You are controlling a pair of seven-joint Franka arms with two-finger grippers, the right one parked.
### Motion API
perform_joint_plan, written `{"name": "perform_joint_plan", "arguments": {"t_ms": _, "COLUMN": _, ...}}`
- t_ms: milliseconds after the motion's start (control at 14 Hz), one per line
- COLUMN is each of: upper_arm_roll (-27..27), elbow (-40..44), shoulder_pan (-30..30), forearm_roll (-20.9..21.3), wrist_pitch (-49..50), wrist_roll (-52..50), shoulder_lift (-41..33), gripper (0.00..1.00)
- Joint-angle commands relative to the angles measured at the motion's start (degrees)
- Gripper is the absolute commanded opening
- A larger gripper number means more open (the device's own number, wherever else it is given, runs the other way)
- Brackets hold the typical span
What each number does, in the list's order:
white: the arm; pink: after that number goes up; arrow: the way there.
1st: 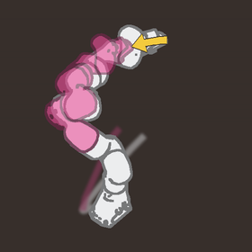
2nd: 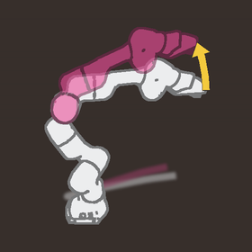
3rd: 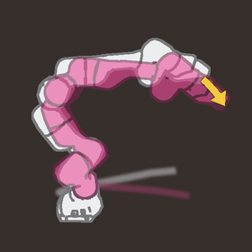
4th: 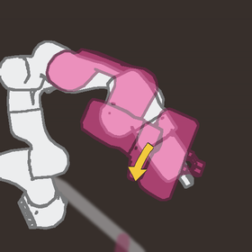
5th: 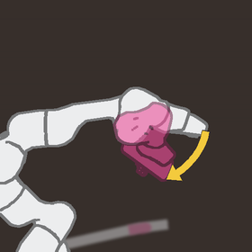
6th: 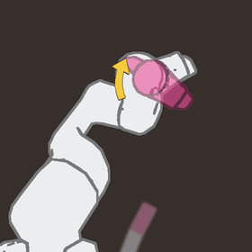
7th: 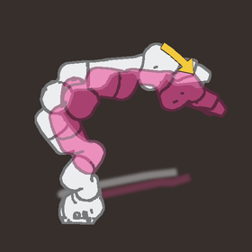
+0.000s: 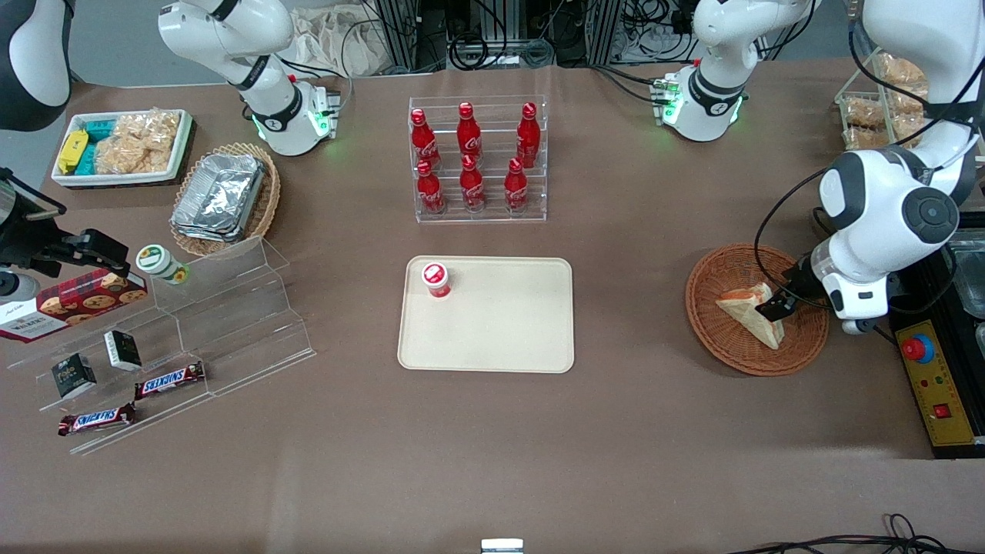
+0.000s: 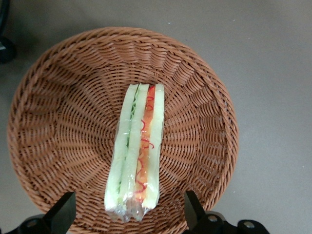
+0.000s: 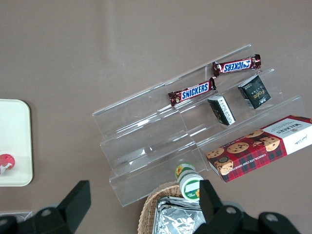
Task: Place sandwich from basket to tray
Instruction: 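Lower the open left gripper over the sandwich in the wicker basket, then close the left gripper on the sandwich's crust edge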
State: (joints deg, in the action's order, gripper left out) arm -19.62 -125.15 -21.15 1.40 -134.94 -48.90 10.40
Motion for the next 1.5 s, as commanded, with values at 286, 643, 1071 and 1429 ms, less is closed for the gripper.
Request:
{"name": "perform_joint_plan", "arguments": {"t_ms": 286, "upper_arm_roll": -0.2, "elbow": 0.0, "shoulder_pan": 0.4, "forearm_roll": -0.2, "wrist_pitch": -5.1, "wrist_roll": -3.1, "shoulder_lift": 4.4, "gripper": 1.00}}
{"name": "perform_joint_plan", "arguments": {"t_ms": 643, "upper_arm_roll": -0.2, "elbow": 0.2, "shoulder_pan": 0.3, "forearm_roll": 0.4, "wrist_pitch": -5.1, "wrist_roll": -3.0, "shoulder_lift": 7.0, "gripper": 0.67}}
{"name": "perform_joint_plan", "arguments": {"t_ms": 1071, "upper_arm_roll": -0.2, "elbow": 3.0, "shoulder_pan": 0.3, "forearm_roll": 4.0, "wrist_pitch": -1.1, "wrist_roll": -2.0, "shoulder_lift": 5.5, "gripper": 0.00}}
{"name": "perform_joint_plan", "arguments": {"t_ms": 1429, "upper_arm_roll": -4.6, "elbow": 18.8, "shoulder_pan": 0.7, "forearm_roll": 6.1, "wrist_pitch": 25.4, "wrist_roll": 1.9, "shoulder_lift": 2.3, "gripper": 0.00}}
